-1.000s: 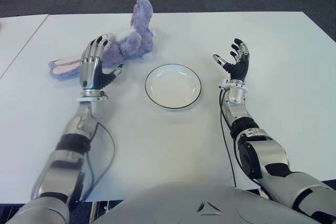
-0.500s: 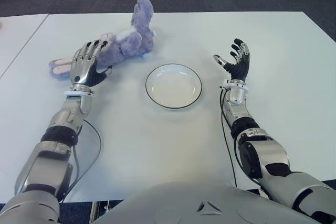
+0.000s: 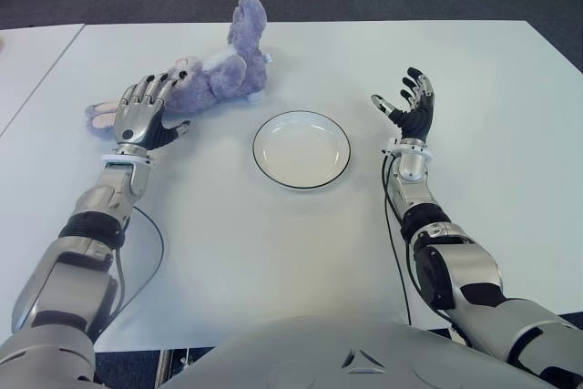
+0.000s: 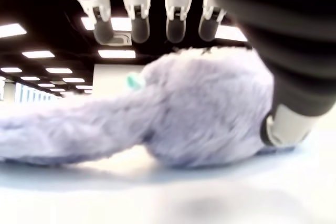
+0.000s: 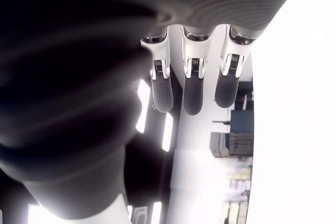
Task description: Put the doll into the plate.
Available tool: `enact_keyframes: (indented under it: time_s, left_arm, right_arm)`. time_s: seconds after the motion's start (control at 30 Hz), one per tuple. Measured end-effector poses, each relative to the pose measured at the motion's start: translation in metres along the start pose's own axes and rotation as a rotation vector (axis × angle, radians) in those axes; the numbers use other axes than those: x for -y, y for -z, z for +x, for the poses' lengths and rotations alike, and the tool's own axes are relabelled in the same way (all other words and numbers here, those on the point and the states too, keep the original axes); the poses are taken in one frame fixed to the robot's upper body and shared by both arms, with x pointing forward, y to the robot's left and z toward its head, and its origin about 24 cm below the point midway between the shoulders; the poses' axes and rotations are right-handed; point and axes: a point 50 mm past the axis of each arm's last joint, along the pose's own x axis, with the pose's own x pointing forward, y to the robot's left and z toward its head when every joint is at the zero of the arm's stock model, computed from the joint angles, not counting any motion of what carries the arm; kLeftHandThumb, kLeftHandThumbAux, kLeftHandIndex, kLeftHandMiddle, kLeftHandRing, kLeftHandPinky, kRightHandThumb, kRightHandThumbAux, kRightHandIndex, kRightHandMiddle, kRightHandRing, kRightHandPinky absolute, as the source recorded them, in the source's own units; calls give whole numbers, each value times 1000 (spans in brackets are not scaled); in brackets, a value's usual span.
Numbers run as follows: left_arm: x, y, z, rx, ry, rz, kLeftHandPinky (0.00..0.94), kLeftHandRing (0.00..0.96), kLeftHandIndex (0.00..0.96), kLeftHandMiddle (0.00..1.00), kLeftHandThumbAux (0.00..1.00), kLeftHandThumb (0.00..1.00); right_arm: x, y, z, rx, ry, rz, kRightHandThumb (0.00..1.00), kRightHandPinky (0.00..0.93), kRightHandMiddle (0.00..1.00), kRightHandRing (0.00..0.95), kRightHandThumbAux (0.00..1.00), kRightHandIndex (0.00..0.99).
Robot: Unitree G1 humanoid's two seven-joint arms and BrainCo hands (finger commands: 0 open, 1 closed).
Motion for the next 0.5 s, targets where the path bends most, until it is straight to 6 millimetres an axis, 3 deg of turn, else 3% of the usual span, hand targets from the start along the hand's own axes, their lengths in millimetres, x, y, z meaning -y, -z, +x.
enact_keyframes:
  time_s: [0.5]
  left_arm:
    - [-3, 6, 11, 70, 18, 181, 0, 0, 57, 0, 611, 192]
  right_arm:
    - [1, 1, 0, -6, -12, 3, 33, 174, 155, 145, 968, 173]
